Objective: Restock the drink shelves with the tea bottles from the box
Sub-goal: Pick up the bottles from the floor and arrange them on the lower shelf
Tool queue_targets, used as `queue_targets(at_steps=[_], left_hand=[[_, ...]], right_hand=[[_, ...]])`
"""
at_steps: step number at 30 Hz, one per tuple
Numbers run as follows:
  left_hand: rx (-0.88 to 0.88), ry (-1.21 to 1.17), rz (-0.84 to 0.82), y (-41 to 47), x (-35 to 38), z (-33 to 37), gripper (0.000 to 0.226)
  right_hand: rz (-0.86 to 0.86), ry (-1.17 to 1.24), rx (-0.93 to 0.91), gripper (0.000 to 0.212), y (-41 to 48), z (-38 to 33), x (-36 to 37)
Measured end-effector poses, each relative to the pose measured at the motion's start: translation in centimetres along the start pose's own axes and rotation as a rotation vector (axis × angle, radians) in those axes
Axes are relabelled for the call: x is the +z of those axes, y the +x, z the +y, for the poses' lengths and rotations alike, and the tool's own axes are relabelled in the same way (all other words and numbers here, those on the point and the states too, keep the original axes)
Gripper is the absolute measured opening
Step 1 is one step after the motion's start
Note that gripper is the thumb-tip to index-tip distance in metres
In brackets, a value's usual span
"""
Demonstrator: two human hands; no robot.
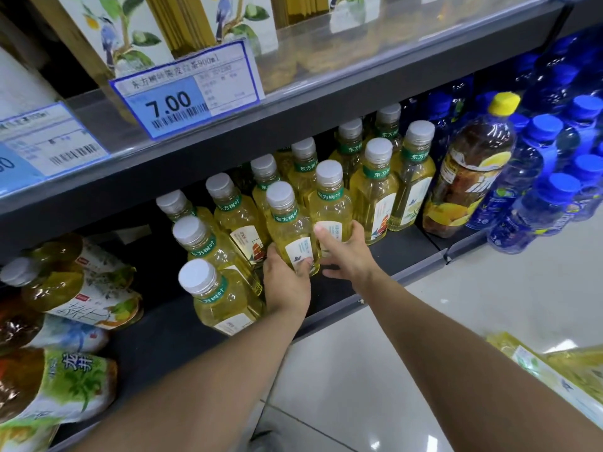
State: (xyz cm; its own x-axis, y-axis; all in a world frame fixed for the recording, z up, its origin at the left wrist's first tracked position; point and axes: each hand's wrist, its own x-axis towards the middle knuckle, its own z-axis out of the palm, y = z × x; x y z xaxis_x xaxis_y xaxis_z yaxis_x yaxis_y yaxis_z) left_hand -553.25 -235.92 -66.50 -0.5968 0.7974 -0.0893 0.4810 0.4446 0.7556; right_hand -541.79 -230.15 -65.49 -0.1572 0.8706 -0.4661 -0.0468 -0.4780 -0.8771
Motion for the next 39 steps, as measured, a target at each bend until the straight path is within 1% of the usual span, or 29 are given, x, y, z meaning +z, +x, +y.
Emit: queue_targets(at_steps=[3, 5, 6, 9, 11, 14, 16, 17, 19, 20, 21, 23, 25, 28, 30, 32, 35, 39], left_hand=[[-0.011, -0.026, 0.014, -0.1, -0.2, 0.2, 0.066], [0.002, -0.029, 0.016, -0.1, -0.3, 0.3, 0.064], [0.002, -0.026, 0.013, -0.1, -0.3, 0.4, 0.064], [-0.005, 0.015, -0.002, 0.0, -0.5, 0.7, 0.057], [-0.006, 0.054, -0.018, 0.1, -0.7, 1.1, 0.051], [-0.011, 0.098, -0.055, 0.1, -0.8, 1.6, 0.044], [-0.005, 0.113, -0.066, 0.2, -0.7, 1.6, 0.045], [0.0, 0.11, -0.066, 0.3, -0.6, 1.4, 0.047], [-0.01, 0.099, -0.067, 0.3, -0.7, 1.3, 0.047], [-0.022, 0.1, -0.072, 0.2, -0.8, 1.2, 0.045], [-0.034, 0.107, -0.076, -0.1, -0.9, 1.3, 0.044], [-0.058, 0.142, -0.094, -1.5, -1.2, 1.6, 0.041], [-0.051, 0.157, -0.141, -3.8, -1.1, 1.7, 0.043], [0.06, 0.185, -0.252, -8.4, -0.8, 1.9, 0.049], [0.201, 0.227, -0.356, -11.7, -0.4, 2.1, 0.044], [0.353, 0.305, -0.468, -15.1, 0.2, 2.6, 0.041], [0.569, 0.326, -0.646, -20.4, 1.9, 3.2, 0.038], [0.821, 0.373, -0.894, -28.3, 5.2, 3.4, 0.032]], right_hand=[[0.285, -0.167, -0.244, 0.102, -0.1, -1.1, 1.8], [0.395, -0.313, -0.355, 0.094, -0.4, -1.9, 2.4], [0.414, -0.359, -0.378, 0.091, -0.5, -2.2, 2.5], [0.395, -0.466, -0.396, 0.08, -0.3, -2.9, 2.1], [0.336, -0.535, -0.39, 0.074, -0.2, -3.4, 1.6], [0.249, -0.589, -0.407, 0.081, -0.3, -4.3, 0.6], [0.238, -0.631, -0.438, 0.08, -0.8, -4.3, 0.2], [0.258, -0.65, -0.46, 0.075, -1.2, -4.1, 0.0], [0.288, -0.628, -0.51, 0.056, -2.3, -3.4, 0.0], [0.293, -0.608, -0.509, 0.047, -3.2, -3.0, -0.2], [0.296, -0.604, -0.493, 0.042, -4.0, -2.3, -0.6], [0.292, -0.693, -0.466, 0.044, -5.9, -0.8, -2.1], [0.253, -0.832, -0.427, 0.049, -8.1, 1.1, -4.5], [0.242, -0.998, -0.285, 0.051, -12.3, 2.6, -8.7], [0.273, -1.068, -0.197, 0.052, -15.5, 3.5, -11.6], [0.293, -1.122, -0.157, 0.052, -19.1, 4.5, -14.6], [0.335, -1.157, -0.1, 0.049, -24.9, 6.6, -19.2], [0.452, -1.158, 0.065, 0.046, -34.0, 10.8, -25.5]])
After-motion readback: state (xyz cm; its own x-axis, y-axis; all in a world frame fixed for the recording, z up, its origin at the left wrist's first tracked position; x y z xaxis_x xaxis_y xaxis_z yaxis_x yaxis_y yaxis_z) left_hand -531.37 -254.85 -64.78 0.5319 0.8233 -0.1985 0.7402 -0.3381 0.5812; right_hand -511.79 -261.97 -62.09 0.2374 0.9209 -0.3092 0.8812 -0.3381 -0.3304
